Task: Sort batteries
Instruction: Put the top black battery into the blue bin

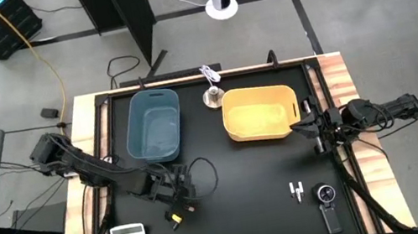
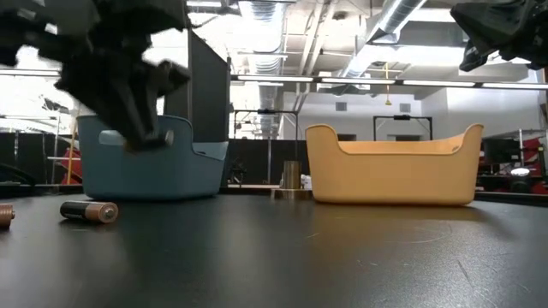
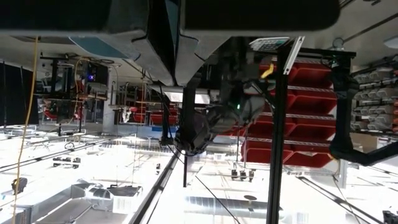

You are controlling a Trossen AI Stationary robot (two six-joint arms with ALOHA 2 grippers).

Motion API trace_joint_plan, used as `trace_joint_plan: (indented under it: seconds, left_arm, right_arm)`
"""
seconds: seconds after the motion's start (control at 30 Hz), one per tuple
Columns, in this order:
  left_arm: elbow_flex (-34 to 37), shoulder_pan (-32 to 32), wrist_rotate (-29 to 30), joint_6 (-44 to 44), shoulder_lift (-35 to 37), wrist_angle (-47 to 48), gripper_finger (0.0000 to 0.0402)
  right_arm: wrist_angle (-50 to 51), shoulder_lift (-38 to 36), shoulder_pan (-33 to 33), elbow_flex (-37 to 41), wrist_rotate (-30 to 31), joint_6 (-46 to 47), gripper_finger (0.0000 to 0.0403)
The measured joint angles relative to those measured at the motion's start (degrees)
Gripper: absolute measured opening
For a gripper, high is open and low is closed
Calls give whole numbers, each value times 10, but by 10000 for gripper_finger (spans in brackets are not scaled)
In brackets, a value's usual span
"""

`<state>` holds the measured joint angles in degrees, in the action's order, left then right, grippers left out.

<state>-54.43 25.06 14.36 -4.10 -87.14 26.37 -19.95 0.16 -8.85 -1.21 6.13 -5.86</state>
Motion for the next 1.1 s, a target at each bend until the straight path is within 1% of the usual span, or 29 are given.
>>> trace_joint_plan:
  seconds: [0.17, 0.33, 0.43, 0.5, 0.57, 0.67, 0.77, 0.9, 1.1]
  left_arm:
    - [-3, -6, 71, -6, 94, 45, 43]
    - [-4, -38, 136, -40, 193, 118, 43]
    - [-4, -70, 156, -59, 235, 166, 43]
    - [-4, -100, 156, -65, 252, 198, 43]
    - [-4, -131, 155, -66, 259, 232, 43]
    - [-3, -176, 127, -47, 262, 264, 43]
    - [-3, -214, 93, -19, 262, 266, 43]
    - [-3, -260, 51, 19, 262, 266, 43]
    - [16, -324, -7, 68, 262, 250, 43]
  right_arm:
    - [2, 0, 0, 0, 0, 0, 33]
    - [2, 0, 0, 0, 0, 0, 33]
    - [2, 0, 0, 0, 0, -1, 33]
    - [1, 0, 0, 0, 0, -1, 33]
    - [1, 0, 0, 0, 0, -1, 33]
    - [0, 0, 0, 0, 0, -1, 33]
    - [-25, 0, -1, 0, 0, 13, 33]
    - [-79, 0, -2, 0, 0, 76, 33]
    - [-73, 0, -1, 0, 0, 89, 33]
